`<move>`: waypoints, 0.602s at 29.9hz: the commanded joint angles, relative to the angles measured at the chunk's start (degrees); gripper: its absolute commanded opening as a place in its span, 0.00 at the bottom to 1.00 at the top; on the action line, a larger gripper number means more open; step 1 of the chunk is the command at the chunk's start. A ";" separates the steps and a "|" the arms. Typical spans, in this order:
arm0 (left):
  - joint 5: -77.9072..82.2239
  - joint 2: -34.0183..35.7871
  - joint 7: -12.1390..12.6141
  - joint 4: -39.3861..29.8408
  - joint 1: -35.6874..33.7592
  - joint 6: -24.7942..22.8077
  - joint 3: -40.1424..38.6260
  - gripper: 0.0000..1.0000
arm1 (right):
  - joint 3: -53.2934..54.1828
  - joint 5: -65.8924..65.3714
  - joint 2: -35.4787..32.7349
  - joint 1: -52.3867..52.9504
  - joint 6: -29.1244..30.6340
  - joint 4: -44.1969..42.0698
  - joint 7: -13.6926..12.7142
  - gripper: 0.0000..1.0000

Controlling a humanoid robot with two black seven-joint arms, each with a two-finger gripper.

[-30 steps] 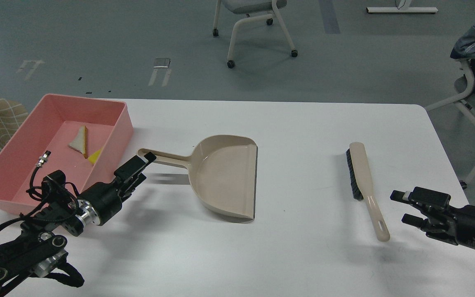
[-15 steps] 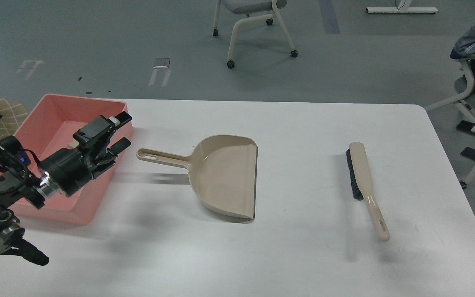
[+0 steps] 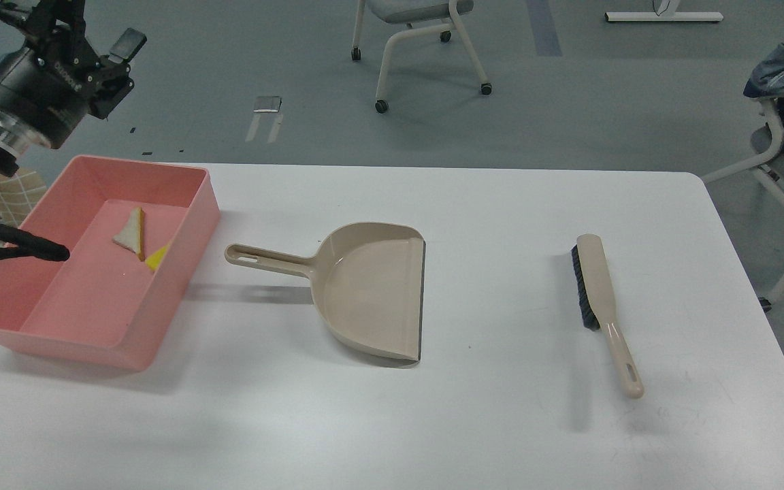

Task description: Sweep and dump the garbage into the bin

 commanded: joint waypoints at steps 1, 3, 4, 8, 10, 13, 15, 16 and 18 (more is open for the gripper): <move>-0.05 -4.14 0.99 3.13 -4.06 -0.29 0.01 1.00 | 0.55 0.26 8.09 5.63 0.01 -7.33 -0.03 0.93; -0.13 -5.55 0.99 3.84 -5.04 -0.29 -0.42 0.99 | 0.63 0.26 11.27 7.40 0.01 -9.80 -0.03 0.93; -0.13 -7.21 0.90 4.80 -6.17 0.06 -0.69 0.99 | 0.81 0.52 14.33 8.19 0.01 -11.55 -0.03 0.93; -0.04 -12.76 1.25 5.42 -9.35 2.51 -0.16 0.99 | 0.90 0.96 20.16 8.55 0.01 -13.68 0.15 0.94; -0.04 -13.29 1.25 5.60 -9.61 4.00 -0.16 0.99 | 0.90 0.96 22.26 8.73 0.01 -14.47 0.23 0.95; -0.05 -13.20 1.34 5.42 -10.31 6.47 -0.25 0.99 | 0.72 0.96 23.33 9.35 0.01 -14.65 0.23 0.96; 0.04 -13.03 1.25 5.42 -10.23 7.00 -0.16 0.99 | 0.72 0.96 23.33 9.35 0.01 -14.56 0.23 0.96; 0.30 -13.03 0.90 5.42 -9.97 7.70 0.01 0.99 | 0.72 0.96 23.24 9.35 0.01 -14.65 0.15 0.96; 1.01 -13.03 0.72 5.42 -9.52 9.54 0.19 0.99 | 0.72 0.96 22.89 9.08 0.01 -14.74 0.15 0.96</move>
